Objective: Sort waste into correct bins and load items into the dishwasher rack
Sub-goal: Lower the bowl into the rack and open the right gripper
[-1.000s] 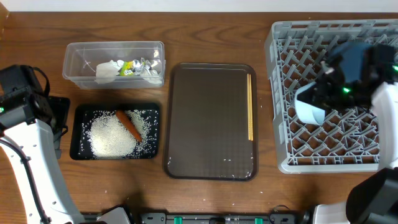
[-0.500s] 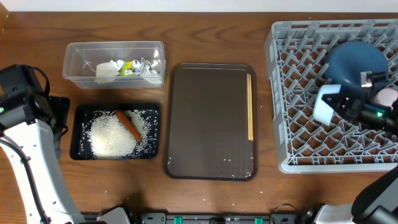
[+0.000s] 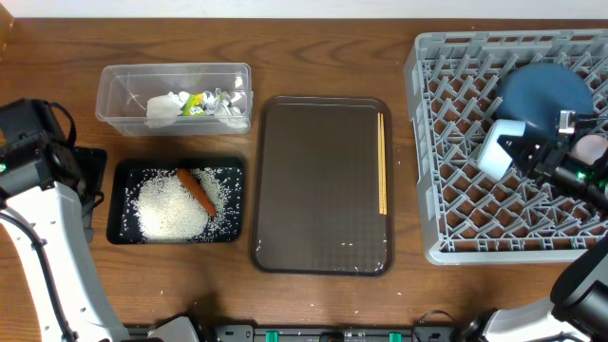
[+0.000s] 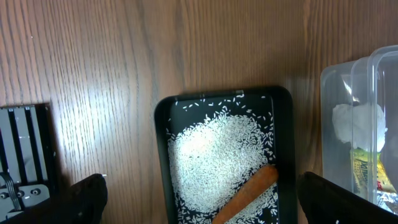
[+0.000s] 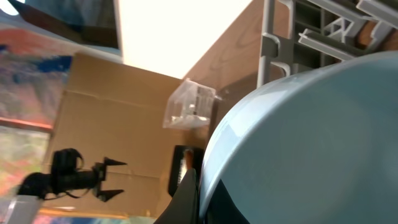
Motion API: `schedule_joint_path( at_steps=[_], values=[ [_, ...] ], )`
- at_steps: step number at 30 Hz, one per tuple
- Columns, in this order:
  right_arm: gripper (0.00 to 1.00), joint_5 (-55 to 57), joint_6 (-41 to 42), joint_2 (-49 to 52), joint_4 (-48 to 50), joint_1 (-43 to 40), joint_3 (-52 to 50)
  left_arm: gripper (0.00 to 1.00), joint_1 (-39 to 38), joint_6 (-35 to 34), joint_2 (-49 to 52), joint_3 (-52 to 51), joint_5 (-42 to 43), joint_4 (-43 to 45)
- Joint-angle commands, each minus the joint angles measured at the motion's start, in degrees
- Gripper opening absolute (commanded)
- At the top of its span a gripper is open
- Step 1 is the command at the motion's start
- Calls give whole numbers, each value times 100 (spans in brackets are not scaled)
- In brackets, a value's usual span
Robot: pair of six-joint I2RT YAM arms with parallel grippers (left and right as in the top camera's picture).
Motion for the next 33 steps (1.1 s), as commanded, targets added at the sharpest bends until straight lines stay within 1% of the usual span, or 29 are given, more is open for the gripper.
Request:
schedule_joint_path(
  at_steps=[1, 4, 8, 12, 14, 19, 22, 25, 26, 27, 28, 30, 33],
  values=[
    [1, -151, 15, 118, -87, -31, -46, 99, 24, 50, 28, 39, -31, -24],
    [1, 103, 74, 107, -199, -114, -44, 99, 24, 50, 28, 39, -31, -24],
    [1, 938, 455, 107, -302, -284, -44, 99, 24, 50, 28, 39, -31, -24],
    [1, 1165, 452, 105, -597, -448, -42, 99, 24, 50, 28, 39, -31, -22],
    [4, 1248, 461, 79, -671, -527, -39, 99, 24, 50, 28, 39, -31, -24],
    [18, 1843, 894, -173, -730, -584, -24, 99, 24, 50, 28, 39, -31, -24],
    [28, 2201, 1233, -540, -730, -581, -24, 99, 24, 50, 28, 39, -31, -22],
    [44, 2730, 1668, -1091, -719, -581, 26, 99, 24, 50, 28, 39, -31, -24],
    [58, 3042, 1906, -1370, -717, -575, 79, 99, 24, 50, 28, 39, -31, -24],
    [75, 3252, 2048, -1558, -723, -568, 118, 99, 24, 50, 28, 39, -28, -22],
    [86, 3488, 2190, -1784, -750, -560, 170, 99, 24, 52, 28, 39, -31, -22],
    [98, 3880, 2446, -2203, -824, -535, 271, 99, 24, 50, 28, 39, -31, -24],
    [99, 4052, 2671, -2837, -914, -474, 402, 99, 24, 50, 28, 39, -31, -24]
  ],
)
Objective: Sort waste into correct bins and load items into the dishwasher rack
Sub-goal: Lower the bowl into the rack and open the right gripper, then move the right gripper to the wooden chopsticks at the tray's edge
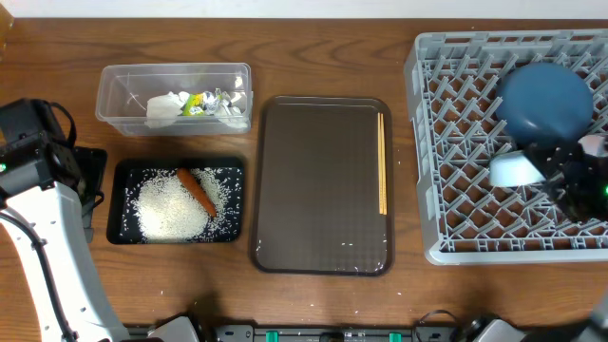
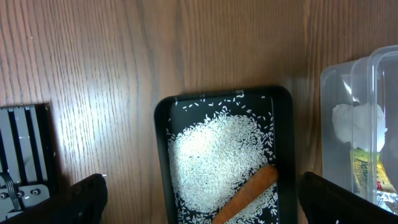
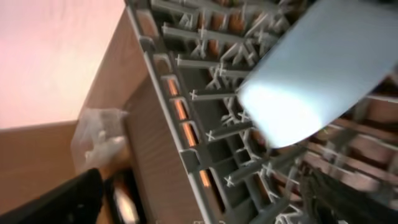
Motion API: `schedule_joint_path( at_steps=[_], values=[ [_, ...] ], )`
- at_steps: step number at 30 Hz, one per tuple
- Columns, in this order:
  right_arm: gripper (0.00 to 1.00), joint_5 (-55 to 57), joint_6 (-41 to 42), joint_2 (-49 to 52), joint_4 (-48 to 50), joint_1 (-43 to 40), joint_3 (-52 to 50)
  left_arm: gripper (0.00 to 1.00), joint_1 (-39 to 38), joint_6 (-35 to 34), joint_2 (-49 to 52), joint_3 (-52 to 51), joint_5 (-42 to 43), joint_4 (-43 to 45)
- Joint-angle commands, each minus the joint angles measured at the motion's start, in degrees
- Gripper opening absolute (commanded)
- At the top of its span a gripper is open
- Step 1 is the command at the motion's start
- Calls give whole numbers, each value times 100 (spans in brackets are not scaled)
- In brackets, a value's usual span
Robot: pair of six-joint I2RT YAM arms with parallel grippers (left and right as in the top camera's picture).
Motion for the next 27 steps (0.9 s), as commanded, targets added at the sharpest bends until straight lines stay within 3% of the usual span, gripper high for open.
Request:
schedule_joint_path(
  at_steps=[1, 6, 9, 14, 20, 27],
  values=[
    [99, 570, 586, -734, -81, 103, 269, 99, 24, 50, 28, 39, -31, -24],
    [99, 457, 780, -1561, -101, 693, 455, 99, 24, 50, 28, 39, -31, -24],
    [98, 542, 907, -1899, -35, 1482, 461, 99, 24, 50, 28, 39, -31, -24],
    [91, 2065, 1567, -1926, 184, 3239, 459, 99, 24, 50, 28, 39, -31, -24],
    [89, 3775, 2017, -977, 723, 5475, 463, 99, 24, 50, 28, 39, -31, -24],
    [88, 4448, 2094, 1003, 966, 6481, 1040, 99, 24, 50, 28, 39, -31, -22]
  ],
)
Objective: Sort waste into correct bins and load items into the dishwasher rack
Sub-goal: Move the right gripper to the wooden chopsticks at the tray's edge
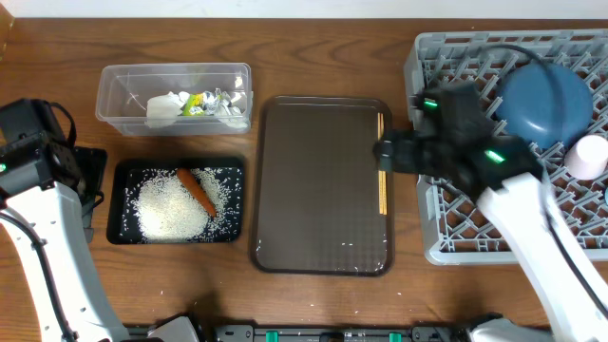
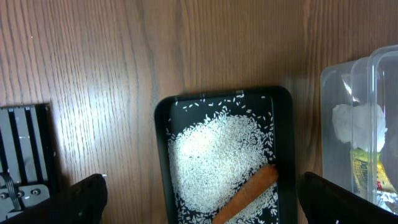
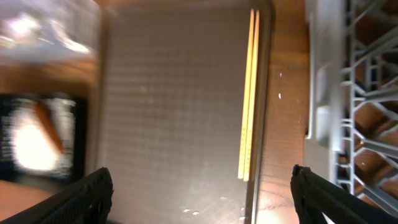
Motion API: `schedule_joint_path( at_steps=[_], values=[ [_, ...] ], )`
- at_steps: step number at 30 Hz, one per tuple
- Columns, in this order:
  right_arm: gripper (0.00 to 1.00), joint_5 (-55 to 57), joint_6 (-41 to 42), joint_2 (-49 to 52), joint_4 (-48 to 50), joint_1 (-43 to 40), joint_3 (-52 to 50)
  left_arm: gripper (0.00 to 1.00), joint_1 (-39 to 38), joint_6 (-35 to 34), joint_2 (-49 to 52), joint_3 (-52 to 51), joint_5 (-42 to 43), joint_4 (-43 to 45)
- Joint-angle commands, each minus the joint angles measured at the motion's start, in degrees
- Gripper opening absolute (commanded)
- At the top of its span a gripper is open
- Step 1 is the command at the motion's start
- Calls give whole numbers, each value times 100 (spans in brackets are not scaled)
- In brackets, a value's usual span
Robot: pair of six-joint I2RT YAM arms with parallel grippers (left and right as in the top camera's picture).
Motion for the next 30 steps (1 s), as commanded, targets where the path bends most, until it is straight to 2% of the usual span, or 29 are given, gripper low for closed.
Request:
schedule_joint_path(
  at_steps=[1, 7, 14, 30],
  values=[
    [88, 595, 72, 1005, -68, 295, 577, 99, 24, 50, 28, 39, -31, -22],
    [90, 807, 37, 2470, -452, 466, 1512, 99, 24, 50, 28, 39, -31, -22],
    [89, 479, 35, 3440, -496, 476, 1744, 99, 24, 50, 28, 39, -31, -20],
    [86, 595, 278, 4170, -400, 780, 1731, 99, 24, 50, 28, 39, -31, -20]
  ],
)
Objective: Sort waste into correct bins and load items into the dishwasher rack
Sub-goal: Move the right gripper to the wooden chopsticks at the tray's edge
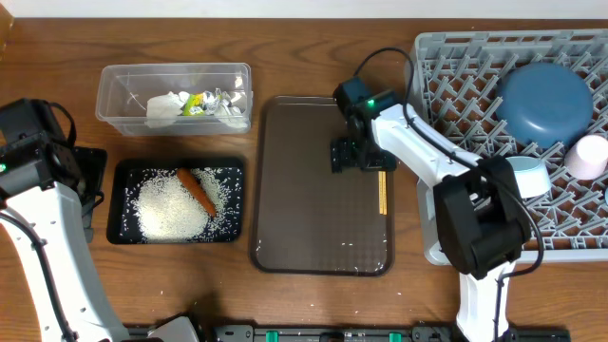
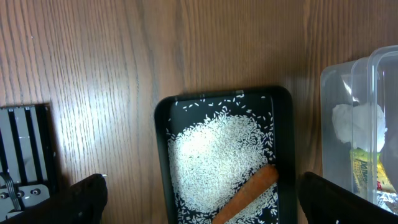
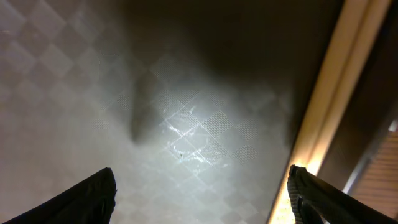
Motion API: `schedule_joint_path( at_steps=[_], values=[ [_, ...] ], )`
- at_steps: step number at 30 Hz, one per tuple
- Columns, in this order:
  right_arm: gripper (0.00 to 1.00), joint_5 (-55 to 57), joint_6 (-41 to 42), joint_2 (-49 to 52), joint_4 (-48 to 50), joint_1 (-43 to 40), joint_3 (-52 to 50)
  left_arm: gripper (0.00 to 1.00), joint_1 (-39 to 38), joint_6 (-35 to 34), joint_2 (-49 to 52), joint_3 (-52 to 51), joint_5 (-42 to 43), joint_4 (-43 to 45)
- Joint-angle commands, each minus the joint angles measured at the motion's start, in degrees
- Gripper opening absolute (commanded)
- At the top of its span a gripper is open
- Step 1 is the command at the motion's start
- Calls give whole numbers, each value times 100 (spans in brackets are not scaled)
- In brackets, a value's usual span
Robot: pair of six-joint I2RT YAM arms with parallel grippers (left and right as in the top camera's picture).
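Observation:
Two yellow chopsticks (image 1: pixel 382 180) lie along the right side of the brown tray (image 1: pixel 313 228). My right gripper (image 1: pixel 353 155) hangs low over the tray just left of them, open and empty. In the right wrist view (image 3: pixel 200 198) the chopsticks (image 3: pixel 323 112) run down the right, beside the right fingertip. The grey dishwasher rack (image 1: pixel 424 161) holds a blue bowl (image 1: pixel 543 103), a pale-blue cup (image 1: pixel 528 177) and a pink cup (image 1: pixel 589 154). My left gripper (image 2: pixel 199 200) is open, high over the black bin of rice (image 2: pixel 217 155) and a carrot (image 2: pixel 245 193).
A clear bin (image 1: pixel 114 95) with wrappers stands at the back left, behind the black bin (image 1: pixel 122 204). A black slatted block (image 1: pixel 92 190) sits beside the left arm (image 1: pixel 33 142). The rack's left wall stands close to the chopsticks.
My right gripper was higher over the tray's right edge by the rack. It is now lower and further left, close over the tray surface beside the chopsticks. The left arm is unchanged.
My right gripper was shut on the pale-blue cup over the rack. Then the cup lay in the rack with the fingers open around it. Then the gripper was over the tray's right edge, and now it is low beside the chopsticks.

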Motion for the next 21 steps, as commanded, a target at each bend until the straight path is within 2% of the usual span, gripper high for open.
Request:
schedule_joint_path(
  at_steps=[1, 14, 21],
  values=[
    [86, 81, 146, 181, 39, 33, 109, 99, 24, 50, 28, 39, -31, -24],
    [84, 186, -15, 179, 122, -20, 168, 99, 24, 52, 28, 39, -31, -24],
    [87, 190, -101, 177, -284, -59, 649, 99, 24, 50, 28, 39, -28, -22]
  ],
)
